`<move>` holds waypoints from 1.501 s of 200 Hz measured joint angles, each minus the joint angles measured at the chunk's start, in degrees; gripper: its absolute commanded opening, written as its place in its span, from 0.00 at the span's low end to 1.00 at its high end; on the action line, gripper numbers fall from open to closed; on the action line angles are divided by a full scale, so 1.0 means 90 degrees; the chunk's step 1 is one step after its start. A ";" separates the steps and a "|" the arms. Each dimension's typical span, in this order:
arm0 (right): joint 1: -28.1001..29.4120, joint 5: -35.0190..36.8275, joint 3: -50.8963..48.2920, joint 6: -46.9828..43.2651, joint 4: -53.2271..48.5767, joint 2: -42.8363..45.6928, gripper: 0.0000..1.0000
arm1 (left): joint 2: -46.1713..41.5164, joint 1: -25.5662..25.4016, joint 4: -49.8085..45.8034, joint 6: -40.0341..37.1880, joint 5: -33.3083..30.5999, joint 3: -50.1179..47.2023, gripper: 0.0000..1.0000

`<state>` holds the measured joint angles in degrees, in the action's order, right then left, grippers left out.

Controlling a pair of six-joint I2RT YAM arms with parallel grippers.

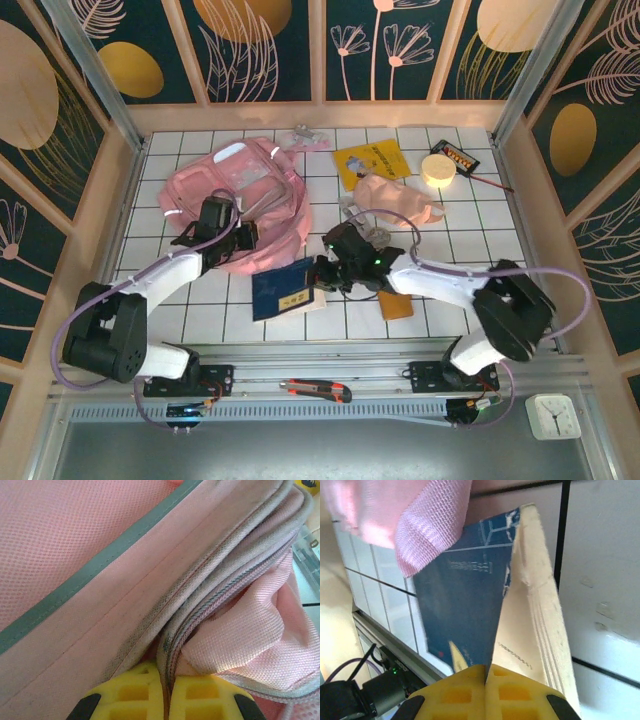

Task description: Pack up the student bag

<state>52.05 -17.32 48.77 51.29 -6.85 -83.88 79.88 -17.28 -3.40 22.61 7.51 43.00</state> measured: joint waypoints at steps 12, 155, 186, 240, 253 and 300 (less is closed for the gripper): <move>0.0000 0.0175 0.0029 -0.0177 -0.0262 0.0364 0.00 | 0.0000 0.0029 -0.0151 -0.0036 -0.0056 0.0148 0.00; 0.0109 0.0063 0.2589 -0.1596 -0.1413 0.0478 0.00 | 0.0000 0.0092 -0.1117 -0.0245 -0.0148 0.1294 0.00; -0.0032 -0.0432 0.2987 -0.1761 -0.1066 -0.0073 0.00 | 0.0000 0.0175 -0.1229 -0.0243 -0.0202 0.1676 0.00; -0.1209 -0.1287 0.2375 -0.1656 0.0617 -0.1452 0.00 | 0.0058 0.0223 -0.1392 -0.0240 -0.0250 0.2050 0.00; -0.1428 -0.1413 0.2348 -0.1637 0.0940 -0.1909 0.00 | 0.0058 0.0226 -0.1440 -0.0240 -0.0243 0.2084 0.00; -0.1853 -0.1654 0.2363 -0.1137 0.2210 -0.3123 0.00 | 0.0061 0.0255 -0.1455 -0.0202 0.0206 0.2093 0.00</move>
<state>35.38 -32.21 70.04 41.06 13.04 -111.98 80.42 -14.98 -16.49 20.80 9.37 61.84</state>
